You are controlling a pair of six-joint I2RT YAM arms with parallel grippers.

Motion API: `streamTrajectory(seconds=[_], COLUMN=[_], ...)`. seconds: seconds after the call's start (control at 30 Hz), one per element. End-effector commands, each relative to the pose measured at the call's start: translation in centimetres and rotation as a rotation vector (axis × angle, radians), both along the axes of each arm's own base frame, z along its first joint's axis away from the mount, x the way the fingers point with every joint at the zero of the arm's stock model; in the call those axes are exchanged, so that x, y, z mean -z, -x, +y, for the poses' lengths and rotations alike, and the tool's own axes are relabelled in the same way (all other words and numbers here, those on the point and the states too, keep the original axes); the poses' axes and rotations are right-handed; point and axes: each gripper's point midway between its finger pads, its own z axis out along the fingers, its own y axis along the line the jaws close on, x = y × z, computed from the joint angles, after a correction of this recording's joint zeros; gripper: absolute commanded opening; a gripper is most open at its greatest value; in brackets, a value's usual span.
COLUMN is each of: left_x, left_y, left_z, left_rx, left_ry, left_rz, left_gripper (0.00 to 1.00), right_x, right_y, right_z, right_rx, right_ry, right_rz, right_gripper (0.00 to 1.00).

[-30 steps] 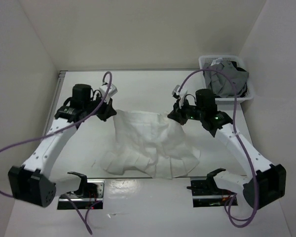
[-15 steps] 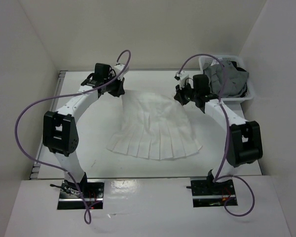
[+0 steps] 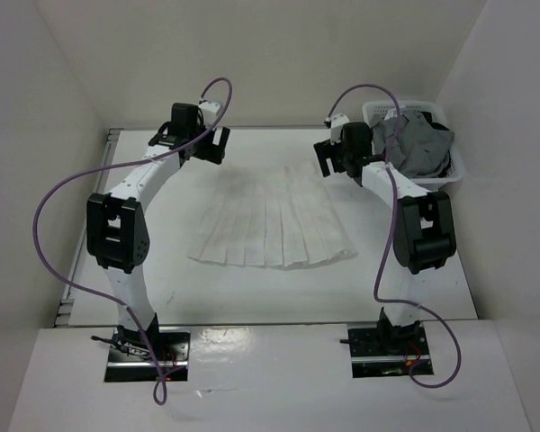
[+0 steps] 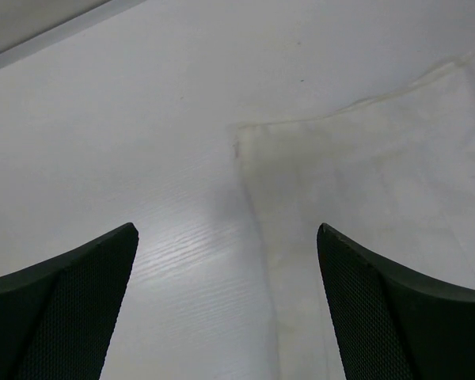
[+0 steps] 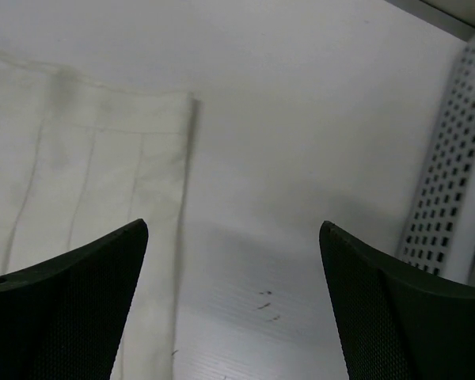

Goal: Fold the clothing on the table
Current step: Flatten the skirt out

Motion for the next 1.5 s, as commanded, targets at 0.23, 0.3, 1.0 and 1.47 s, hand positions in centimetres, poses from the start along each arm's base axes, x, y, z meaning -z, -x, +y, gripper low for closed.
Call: streamTrajectory(seconds=[0.23,0.3,1.0,1.47], left_x=[-7.4,-9.5,-5.3,-4.7], left_y=[8.1,10.8,20.9,20.7], left_z=[4.3,5.7,12.8,13.2], left_rx=[-0.097,-0.127,-0.285,-0.313], left_ry=[0.158,0.213,0.116,0.107], left_rz=[-0.003,-0.029,-0.032,-0.022], left_gripper=[0.99,0.99,0.99,0.99], right_x=[-7.7,-6.3,6.1,10.6], right_y=[6.2,8.1,6.5,7.7], right_z=[5.8,9.1,19.7,20.3], right_rx=[-0.186,-0.254,-0.231,-0.179], right_ry=[-0.054,-0.029,0.080,0.075], right_rz=[-0.038,0.014,0.247,0.448], right_gripper=[0.93,0.93,0.93,0.94])
